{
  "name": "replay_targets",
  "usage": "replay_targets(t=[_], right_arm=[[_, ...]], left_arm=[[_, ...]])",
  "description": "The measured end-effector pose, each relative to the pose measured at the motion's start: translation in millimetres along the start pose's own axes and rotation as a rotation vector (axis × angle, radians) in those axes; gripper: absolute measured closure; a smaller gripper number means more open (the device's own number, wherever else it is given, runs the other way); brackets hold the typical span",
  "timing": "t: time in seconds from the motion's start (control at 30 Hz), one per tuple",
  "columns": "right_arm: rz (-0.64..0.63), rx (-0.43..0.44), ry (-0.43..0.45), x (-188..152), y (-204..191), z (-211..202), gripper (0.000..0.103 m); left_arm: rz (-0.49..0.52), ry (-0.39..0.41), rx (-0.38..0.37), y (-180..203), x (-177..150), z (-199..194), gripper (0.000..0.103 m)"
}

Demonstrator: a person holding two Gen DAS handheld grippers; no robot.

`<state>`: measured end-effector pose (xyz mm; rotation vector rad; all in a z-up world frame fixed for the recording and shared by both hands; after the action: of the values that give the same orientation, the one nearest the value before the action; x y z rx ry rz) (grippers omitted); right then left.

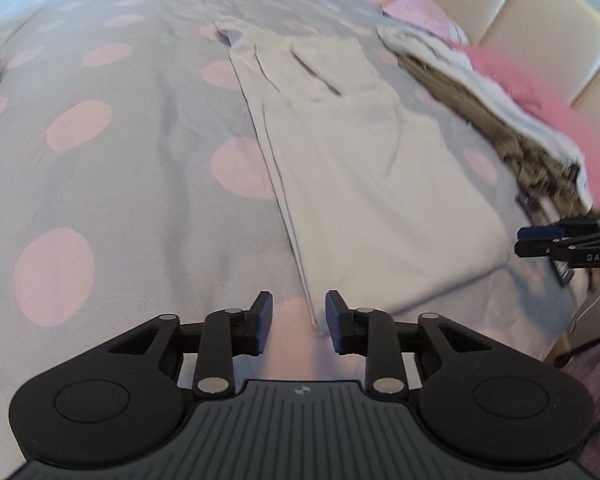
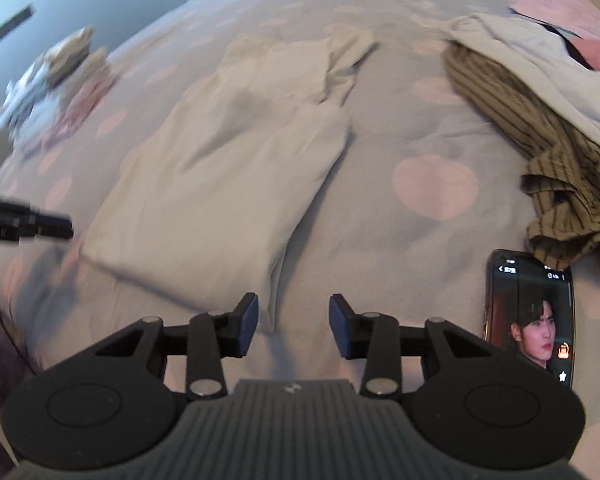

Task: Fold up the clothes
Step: 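Release the folded shirt and move both open tools back, then pinch the folded shirt edge with both tools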

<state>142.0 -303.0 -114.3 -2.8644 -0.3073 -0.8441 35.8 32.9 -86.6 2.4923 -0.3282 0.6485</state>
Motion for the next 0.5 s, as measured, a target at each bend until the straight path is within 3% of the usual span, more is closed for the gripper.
replay_targets(t=[0.07, 0.3, 0.5], right_arm=[[0.035, 0.001, 0.008, 4.0, -1.9, -0.8, 0.058], [0.036, -0.044, 0.015, 26.9, -14.6, 12.0, 0.058], [0.133, -0.066, 0.016, 60.8, -4.7, 36.5, 0.058]], left_arm=[[0.005, 0.027, -0.008, 1.7, 3.1, -1.2, 0.065], [-0.014, 0.074, 0.006, -3.7, 23.4, 14.0, 0.065], [-0.042, 0.123, 0.014, -17.8, 58.8, 35.5, 0.065]])
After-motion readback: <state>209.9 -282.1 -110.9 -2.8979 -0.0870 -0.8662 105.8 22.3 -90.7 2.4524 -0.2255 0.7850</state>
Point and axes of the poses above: each gripper's, at about its wrist camera, not at the fingertips, and z roughly the way its jaws point, y to its right, x to its top, the point moved 4 cm from there along z, roughly the way its jaws point, and after that the axes turned 12 degrees about -x, right-handed, at the moved point
